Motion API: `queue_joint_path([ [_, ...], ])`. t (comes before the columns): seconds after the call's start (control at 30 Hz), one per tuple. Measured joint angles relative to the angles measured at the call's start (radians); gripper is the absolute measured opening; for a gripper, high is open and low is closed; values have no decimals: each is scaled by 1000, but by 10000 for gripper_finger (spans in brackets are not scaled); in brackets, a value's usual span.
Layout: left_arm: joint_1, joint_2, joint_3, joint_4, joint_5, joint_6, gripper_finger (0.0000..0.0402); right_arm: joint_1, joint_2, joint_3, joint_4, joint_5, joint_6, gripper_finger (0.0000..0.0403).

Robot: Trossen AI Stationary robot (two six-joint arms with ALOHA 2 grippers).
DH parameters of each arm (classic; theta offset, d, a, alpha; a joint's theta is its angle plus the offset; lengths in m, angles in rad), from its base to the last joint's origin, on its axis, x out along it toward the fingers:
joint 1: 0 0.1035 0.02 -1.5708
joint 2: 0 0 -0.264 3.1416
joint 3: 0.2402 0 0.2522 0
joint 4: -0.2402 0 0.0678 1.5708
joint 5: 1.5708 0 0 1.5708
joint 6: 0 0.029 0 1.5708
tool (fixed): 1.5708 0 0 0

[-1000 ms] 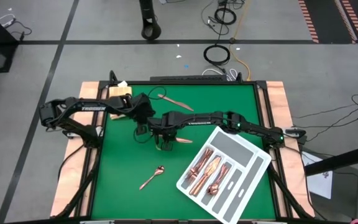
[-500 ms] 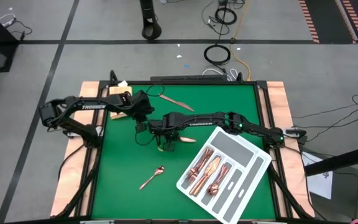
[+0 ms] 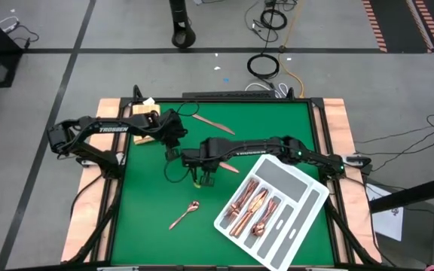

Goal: Sort silverware
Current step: Put the bronze knife into the silverware tray

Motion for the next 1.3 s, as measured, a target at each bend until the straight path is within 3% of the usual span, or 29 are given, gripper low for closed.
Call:
queue_joint_path([
  [0.17, 0, 0, -14, 42, 28, -1, 22, -49, 15, -3, -42, -155, -75, 41],
  [0.27, 0, 0, -14, 62, 43, -1, 22, -77, 15, -1, -46, -135, -93, 93],
  [0.4, 0, 0, -14, 87, 142, 17, 22, -118, 26, -2, -66, -152, -89, 155],
  [0.53, 0, 0, -14, 118, 179, 15, 22, -123, 29, -37, -81, -181, -87, 182],
  [0.83, 0, 1, -14, 128, 179, 37, 22, -108, 31, -165, -146, -229, -100, 188],
  [1.13, 0, 31, -15, 131, 183, 36, 22, -107, 18, -274, -39, -242, -93, 186],
  [1.2, 0, 42, -15, 131, 183, 36, 22, -106, 18, -300, -16, -247, -93, 173],
  [1.3, 0, 56, -15, 131, 183, 36, 22, -99, 15, -337, 17, -236, -87, 119],
])
